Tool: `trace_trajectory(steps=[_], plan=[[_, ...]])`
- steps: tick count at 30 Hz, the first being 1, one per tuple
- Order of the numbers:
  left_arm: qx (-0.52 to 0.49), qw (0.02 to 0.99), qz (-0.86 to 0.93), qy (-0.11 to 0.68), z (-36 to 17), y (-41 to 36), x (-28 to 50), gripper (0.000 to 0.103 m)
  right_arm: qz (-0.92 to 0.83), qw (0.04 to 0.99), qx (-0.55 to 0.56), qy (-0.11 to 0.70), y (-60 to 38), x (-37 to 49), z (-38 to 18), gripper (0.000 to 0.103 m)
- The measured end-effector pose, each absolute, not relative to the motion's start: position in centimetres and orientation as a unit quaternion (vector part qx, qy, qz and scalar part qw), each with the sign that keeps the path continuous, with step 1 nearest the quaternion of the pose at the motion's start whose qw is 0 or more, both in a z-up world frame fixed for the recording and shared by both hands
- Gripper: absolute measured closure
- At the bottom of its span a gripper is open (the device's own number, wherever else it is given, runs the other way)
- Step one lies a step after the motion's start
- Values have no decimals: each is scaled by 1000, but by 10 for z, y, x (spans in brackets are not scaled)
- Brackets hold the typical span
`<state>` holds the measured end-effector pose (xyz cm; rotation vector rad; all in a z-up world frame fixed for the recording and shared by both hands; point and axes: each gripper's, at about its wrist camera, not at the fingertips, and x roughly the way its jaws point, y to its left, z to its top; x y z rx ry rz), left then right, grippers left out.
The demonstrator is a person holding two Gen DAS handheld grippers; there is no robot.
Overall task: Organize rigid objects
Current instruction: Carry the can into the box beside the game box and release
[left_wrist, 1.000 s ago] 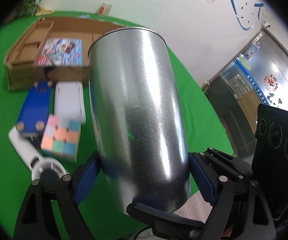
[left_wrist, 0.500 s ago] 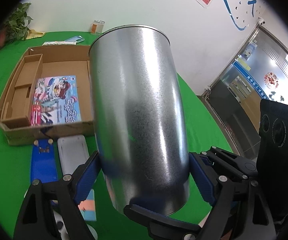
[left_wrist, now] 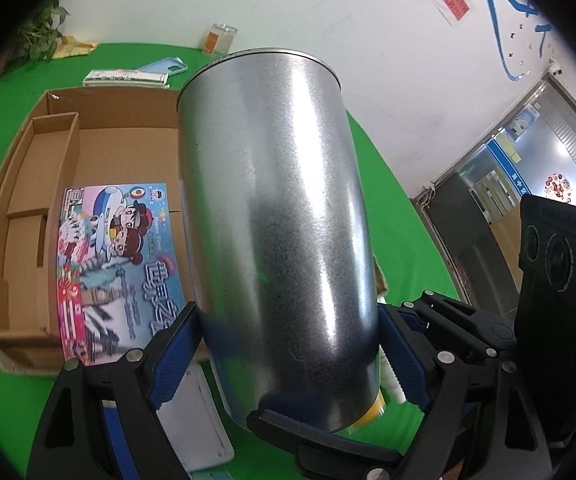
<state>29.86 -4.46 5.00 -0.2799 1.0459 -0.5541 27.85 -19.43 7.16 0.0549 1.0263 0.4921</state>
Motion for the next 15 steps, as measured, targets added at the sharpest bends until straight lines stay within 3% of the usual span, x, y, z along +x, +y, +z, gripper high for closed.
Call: trace_trajectory(steps=[15], plan=[[-144, 757, -242, 589, -29, -61, 346, 17, 227, 777, 71, 583, -196, 372, -7, 19]])
